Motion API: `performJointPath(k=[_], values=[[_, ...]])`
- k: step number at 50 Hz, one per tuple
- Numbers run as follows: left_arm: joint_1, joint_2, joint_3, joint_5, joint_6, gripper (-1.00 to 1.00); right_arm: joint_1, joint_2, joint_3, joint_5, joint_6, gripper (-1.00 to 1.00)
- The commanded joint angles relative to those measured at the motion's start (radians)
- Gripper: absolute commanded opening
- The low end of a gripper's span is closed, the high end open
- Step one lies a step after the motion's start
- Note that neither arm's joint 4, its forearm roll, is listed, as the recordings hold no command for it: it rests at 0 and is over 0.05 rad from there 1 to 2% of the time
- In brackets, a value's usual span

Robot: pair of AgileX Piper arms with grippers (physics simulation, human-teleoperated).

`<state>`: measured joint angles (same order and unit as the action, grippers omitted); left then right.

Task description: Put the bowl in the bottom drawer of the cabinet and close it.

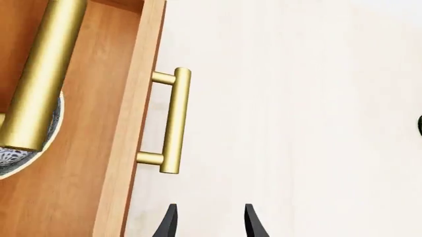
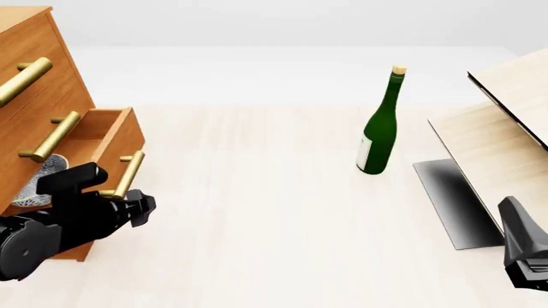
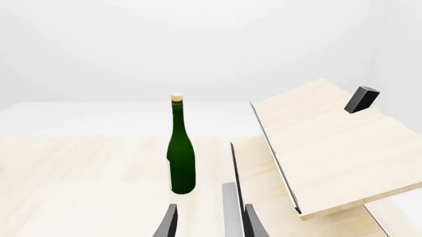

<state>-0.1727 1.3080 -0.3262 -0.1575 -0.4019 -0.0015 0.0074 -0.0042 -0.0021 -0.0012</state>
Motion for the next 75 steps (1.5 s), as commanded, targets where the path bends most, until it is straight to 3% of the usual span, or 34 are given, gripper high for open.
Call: performJointPath(k=[1, 29, 53, 75], values=[[0.06, -0.016, 0.014, 0.01, 0.032, 1.0, 0.0, 0.0, 0.0, 0.0, 0.0, 1.0], [0.185, -0.038, 0.031, 0.007, 0.115, 1.0, 0.0, 0.0, 0.0, 0.0, 0.0, 1.0], [0.337, -0.075, 0.047, -0.021, 0.279, 1.0, 0.0, 0.0, 0.0, 0.0, 0.0, 1.0], [0.454, -0.019, 0.084, -0.102, 0.377, 1.0, 0.0, 0.0, 0.0, 0.0, 0.0, 1.0]])
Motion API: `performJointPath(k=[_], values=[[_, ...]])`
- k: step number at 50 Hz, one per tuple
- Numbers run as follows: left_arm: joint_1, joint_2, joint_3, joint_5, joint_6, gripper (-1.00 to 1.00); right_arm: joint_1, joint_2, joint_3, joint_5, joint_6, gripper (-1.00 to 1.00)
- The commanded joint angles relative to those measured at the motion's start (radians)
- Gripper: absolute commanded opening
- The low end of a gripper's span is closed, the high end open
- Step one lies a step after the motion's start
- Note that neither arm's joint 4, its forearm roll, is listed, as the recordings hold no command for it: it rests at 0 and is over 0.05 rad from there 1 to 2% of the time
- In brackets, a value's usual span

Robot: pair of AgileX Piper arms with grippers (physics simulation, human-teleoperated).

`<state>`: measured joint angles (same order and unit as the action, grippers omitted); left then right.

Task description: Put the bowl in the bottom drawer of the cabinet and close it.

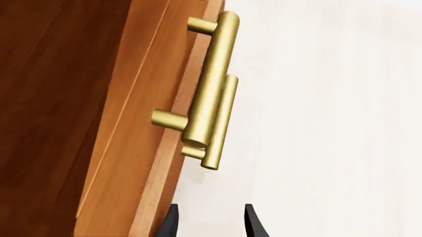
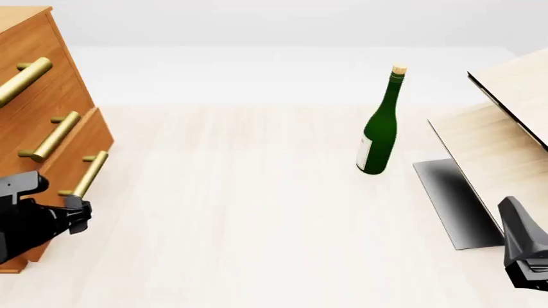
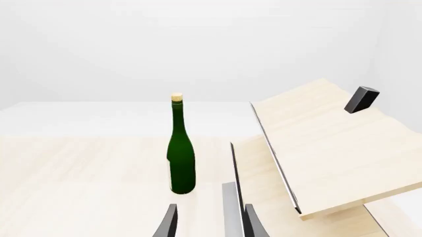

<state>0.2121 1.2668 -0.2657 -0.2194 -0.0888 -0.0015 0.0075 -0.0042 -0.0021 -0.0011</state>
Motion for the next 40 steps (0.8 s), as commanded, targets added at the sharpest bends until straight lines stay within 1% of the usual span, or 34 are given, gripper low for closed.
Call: performJointPath(k=[1, 6, 8, 12, 14, 16, 17, 33, 34, 39, 40], values=[[0.072, 0.027, 0.024, -0.042, 0.064, 1.0, 0.0, 0.0, 0.0, 0.0, 0.0, 1.0], [0.107, 0.023, 0.037, -0.059, 0.094, 1.0, 0.0, 0.0, 0.0, 0.0, 0.0, 1.0], [0.136, 0.01, 0.049, -0.068, 0.123, 1.0, 0.0, 0.0, 0.0, 0.0, 0.0, 1.0], [0.164, 0.0, 0.062, -0.084, 0.151, 1.0, 0.0, 0.0, 0.0, 0.0, 0.0, 1.0], [0.191, -0.027, 0.079, -0.095, 0.185, 1.0, 0.0, 0.0, 0.0, 0.0, 0.0, 1.0], [0.204, -0.025, 0.083, -0.105, 0.189, 1.0, 0.0, 0.0, 0.0, 0.0, 0.0, 1.0], [0.213, -0.042, 0.091, -0.109, 0.207, 1.0, 0.0, 0.0, 0.0, 0.0, 0.0, 1.0], [0.213, -0.042, 0.091, -0.109, 0.207, 1.0, 0.0, 0.0, 0.0, 0.0, 0.0, 1.0], [0.267, -0.093, 0.116, -0.123, 0.253, 1.0, 0.0, 0.0, 0.0, 0.0, 0.0, 1.0], [0.267, -0.094, 0.117, -0.122, 0.253, 1.0, 0.0, 0.0, 0.0, 0.0, 0.0, 1.0], [0.413, -0.162, 0.168, -0.176, 0.334, 1.0, 0.0, 0.0, 0.0, 0.0, 0.0, 1.0]])
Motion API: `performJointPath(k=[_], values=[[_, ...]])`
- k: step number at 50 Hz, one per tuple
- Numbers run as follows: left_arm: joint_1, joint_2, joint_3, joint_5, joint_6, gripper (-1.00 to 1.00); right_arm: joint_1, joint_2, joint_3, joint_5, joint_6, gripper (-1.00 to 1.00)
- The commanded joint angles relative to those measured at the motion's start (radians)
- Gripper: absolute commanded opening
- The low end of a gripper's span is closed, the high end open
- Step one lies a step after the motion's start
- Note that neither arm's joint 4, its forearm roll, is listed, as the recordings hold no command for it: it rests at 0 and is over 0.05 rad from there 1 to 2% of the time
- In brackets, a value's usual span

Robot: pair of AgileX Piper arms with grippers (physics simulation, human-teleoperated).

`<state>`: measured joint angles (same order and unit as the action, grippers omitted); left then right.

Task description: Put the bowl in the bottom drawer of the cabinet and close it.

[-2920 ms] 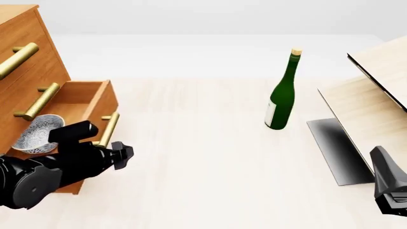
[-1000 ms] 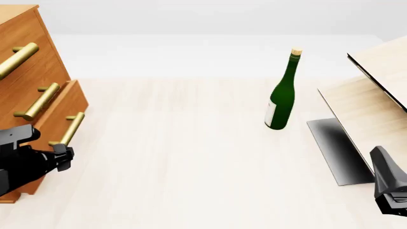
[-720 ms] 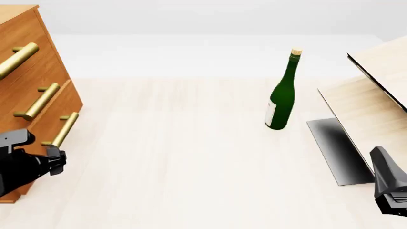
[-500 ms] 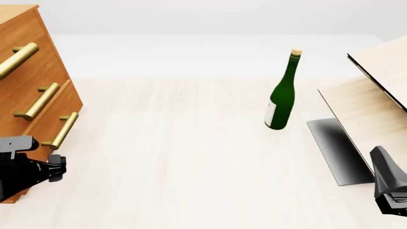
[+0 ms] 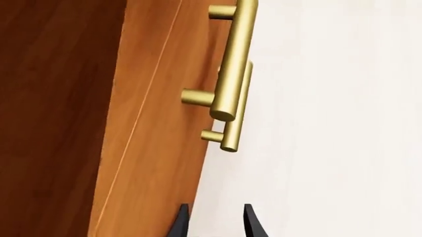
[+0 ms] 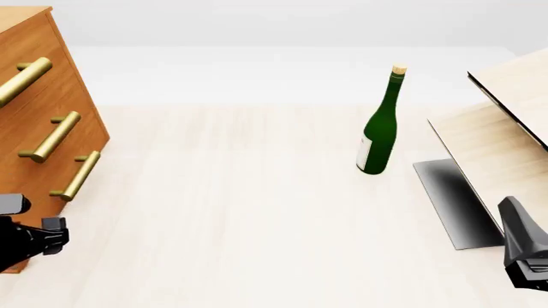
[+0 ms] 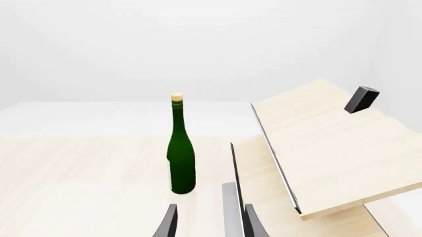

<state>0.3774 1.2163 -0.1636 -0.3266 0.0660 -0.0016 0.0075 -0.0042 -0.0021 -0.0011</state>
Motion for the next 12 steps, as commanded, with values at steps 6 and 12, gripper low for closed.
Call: performJointPath(k=[6, 12], values=[[0.229, -0.089, 0.056, -0.07, 0.165, 1.0, 0.0, 0.0, 0.0, 0.0, 0.0, 1.0], [0.147, -0.056, 0.021, -0.053, 0.115, 1.0, 0.0, 0.0, 0.0, 0.0, 0.0, 1.0]])
